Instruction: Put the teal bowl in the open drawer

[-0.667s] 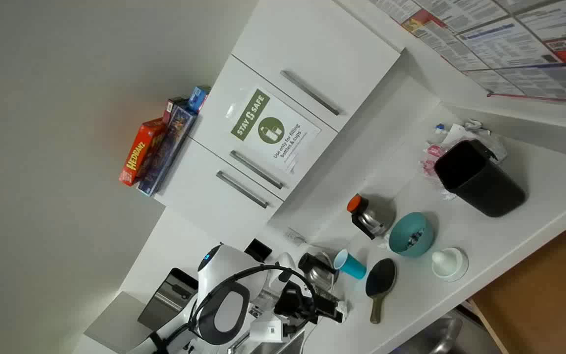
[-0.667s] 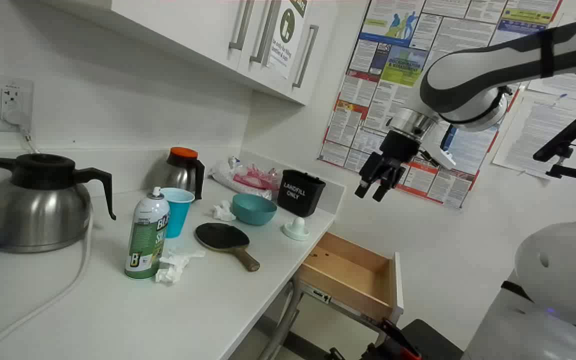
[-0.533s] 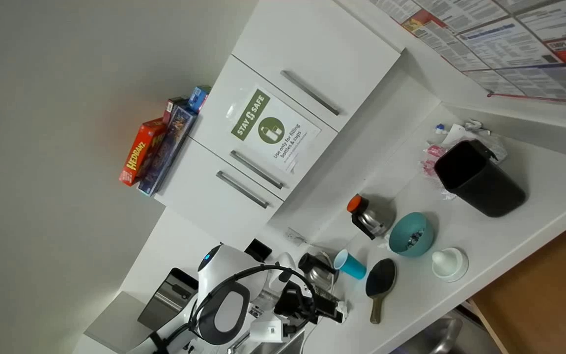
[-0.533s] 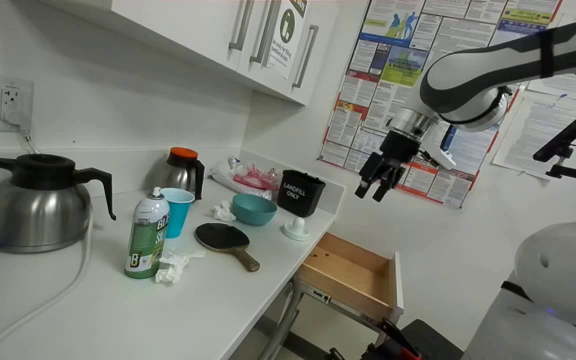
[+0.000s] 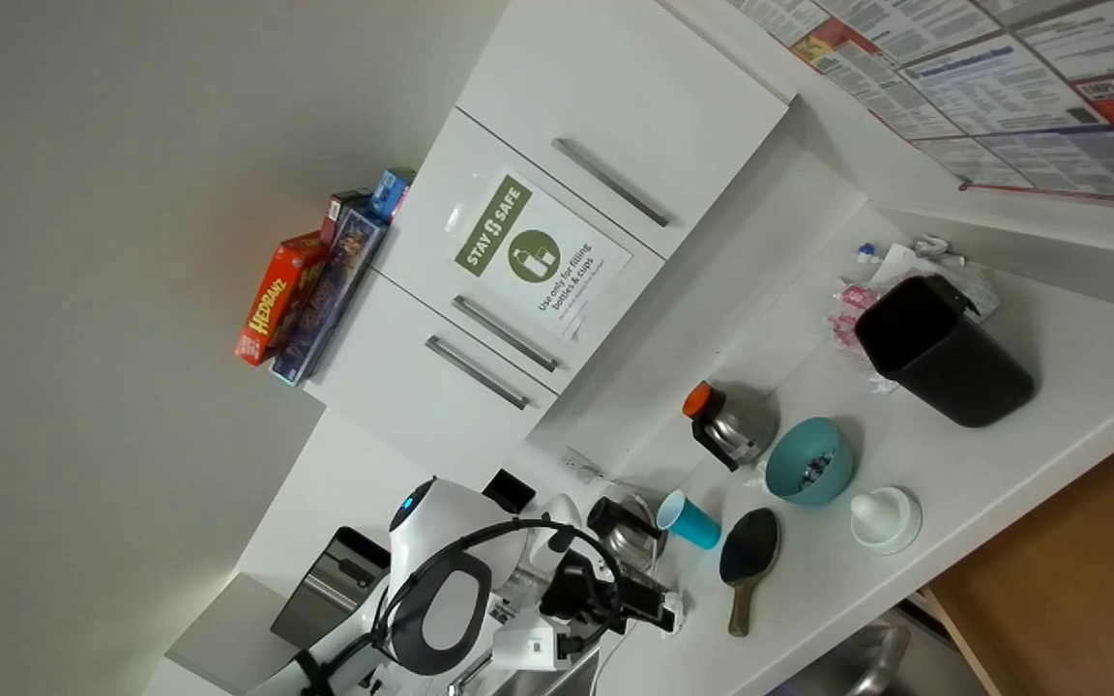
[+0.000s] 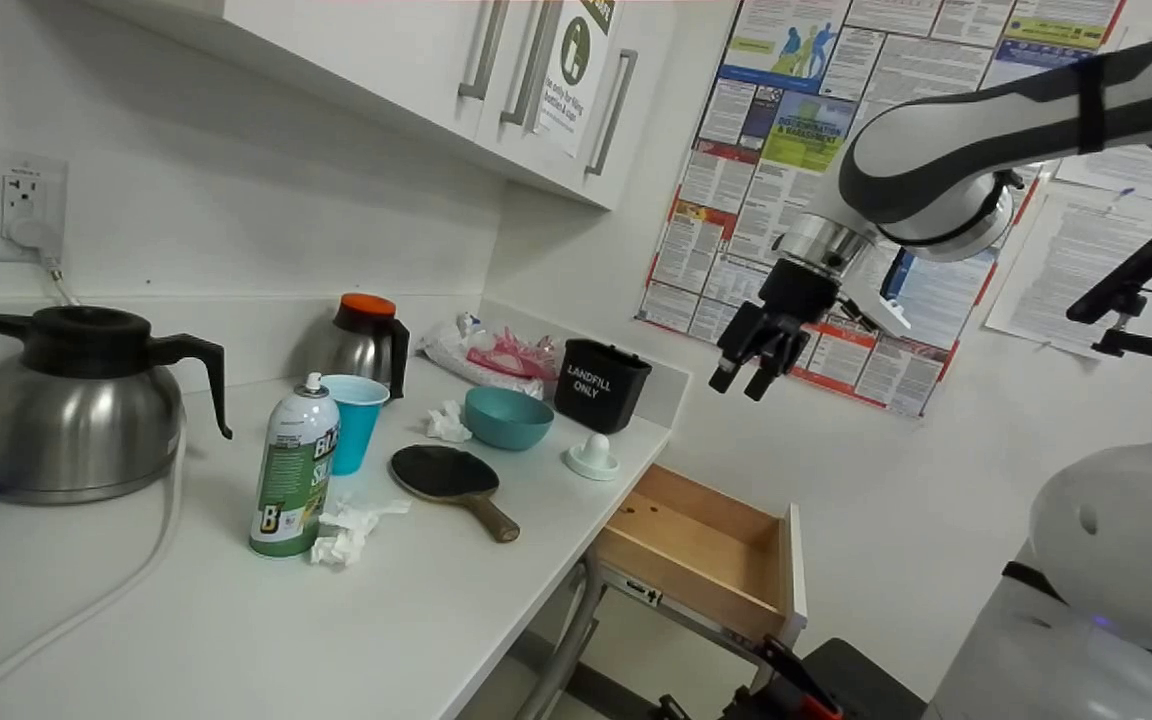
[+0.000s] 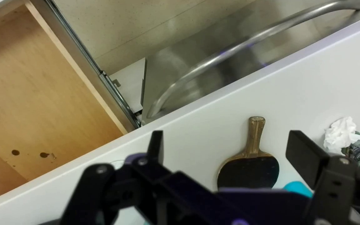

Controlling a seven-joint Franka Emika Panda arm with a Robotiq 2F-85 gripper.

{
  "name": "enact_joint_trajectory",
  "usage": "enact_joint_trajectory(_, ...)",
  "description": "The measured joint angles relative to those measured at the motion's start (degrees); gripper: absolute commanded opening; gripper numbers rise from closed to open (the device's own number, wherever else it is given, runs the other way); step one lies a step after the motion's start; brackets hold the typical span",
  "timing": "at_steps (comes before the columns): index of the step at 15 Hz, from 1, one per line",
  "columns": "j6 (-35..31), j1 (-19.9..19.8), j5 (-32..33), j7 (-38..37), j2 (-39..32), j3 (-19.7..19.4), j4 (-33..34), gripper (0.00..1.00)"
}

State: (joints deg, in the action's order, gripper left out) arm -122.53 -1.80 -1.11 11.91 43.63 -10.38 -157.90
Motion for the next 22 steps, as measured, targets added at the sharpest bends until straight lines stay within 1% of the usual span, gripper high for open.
enact_joint_trajectory(3,-2.39,-0.59,0.00,-0.09,-3.06,-0.04,2.34,1.00)
enact_joint_trajectory(6,-6.01,-1.29,-0.03,-0.09,-9.04,-0.34,6.66,1.00)
enact_joint_trajectory(11,-11.94,-1.73,-0.88,-0.17,-22.85,-1.68,16.39,1.00)
enact_joint_trajectory(15,-16.09,-1.73,-4.47,-0.04,-35.14,-2.14,25.12,1.00)
enact_joint_trajectory(18,-17.69,-1.82,-7.49,0.03,-43.36,-2.06,31.12,1.00)
enact_joint_trajectory(20,-17.72,-2.23,-7.55,0.03,-45.32,-1.58,32.11,1.00)
enact_joint_trajectory(22,-17.72,-2.40,-7.55,0.03,-45.00,-1.33,32.04,1.00)
